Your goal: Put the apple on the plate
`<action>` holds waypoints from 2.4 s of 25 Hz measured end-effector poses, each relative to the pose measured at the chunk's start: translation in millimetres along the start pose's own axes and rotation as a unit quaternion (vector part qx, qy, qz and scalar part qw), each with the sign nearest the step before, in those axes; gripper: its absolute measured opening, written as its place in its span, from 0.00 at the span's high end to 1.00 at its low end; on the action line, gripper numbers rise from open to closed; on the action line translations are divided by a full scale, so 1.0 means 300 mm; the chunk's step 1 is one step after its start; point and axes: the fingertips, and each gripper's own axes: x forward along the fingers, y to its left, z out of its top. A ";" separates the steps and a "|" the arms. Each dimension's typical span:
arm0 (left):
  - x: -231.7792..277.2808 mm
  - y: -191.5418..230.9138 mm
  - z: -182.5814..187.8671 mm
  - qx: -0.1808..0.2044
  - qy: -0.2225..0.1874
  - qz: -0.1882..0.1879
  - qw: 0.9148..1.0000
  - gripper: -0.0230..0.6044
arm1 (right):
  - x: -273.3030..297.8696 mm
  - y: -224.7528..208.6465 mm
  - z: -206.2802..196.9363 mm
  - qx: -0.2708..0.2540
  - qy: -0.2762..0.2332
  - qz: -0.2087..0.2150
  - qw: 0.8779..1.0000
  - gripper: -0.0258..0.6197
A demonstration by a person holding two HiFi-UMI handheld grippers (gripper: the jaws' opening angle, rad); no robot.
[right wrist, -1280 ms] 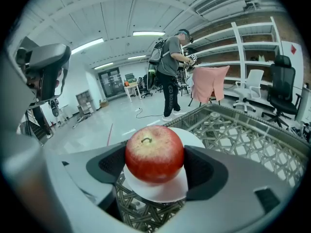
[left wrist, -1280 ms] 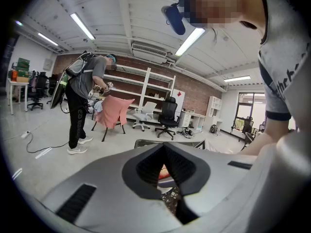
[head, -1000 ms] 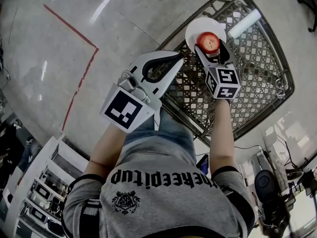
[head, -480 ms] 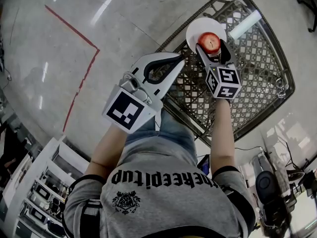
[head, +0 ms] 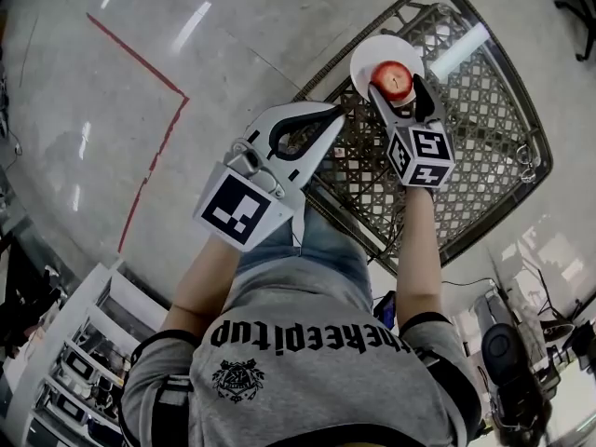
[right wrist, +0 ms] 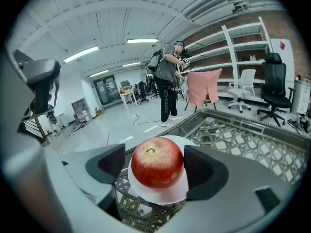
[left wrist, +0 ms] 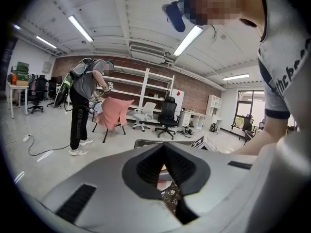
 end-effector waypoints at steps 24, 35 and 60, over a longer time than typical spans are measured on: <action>-0.147 -0.019 0.082 0.031 -0.028 -0.061 0.997 0.94 | -0.225 0.140 0.178 -0.012 -0.077 -0.071 0.994 0.96; -0.199 -0.036 0.122 0.048 -0.037 -0.108 0.992 0.94 | -0.347 0.272 0.256 0.009 -0.110 -0.076 0.991 0.96; -0.282 -0.185 0.206 0.129 -0.082 -0.236 0.960 0.94 | -0.667 0.513 0.369 0.007 -0.205 -0.142 0.968 0.96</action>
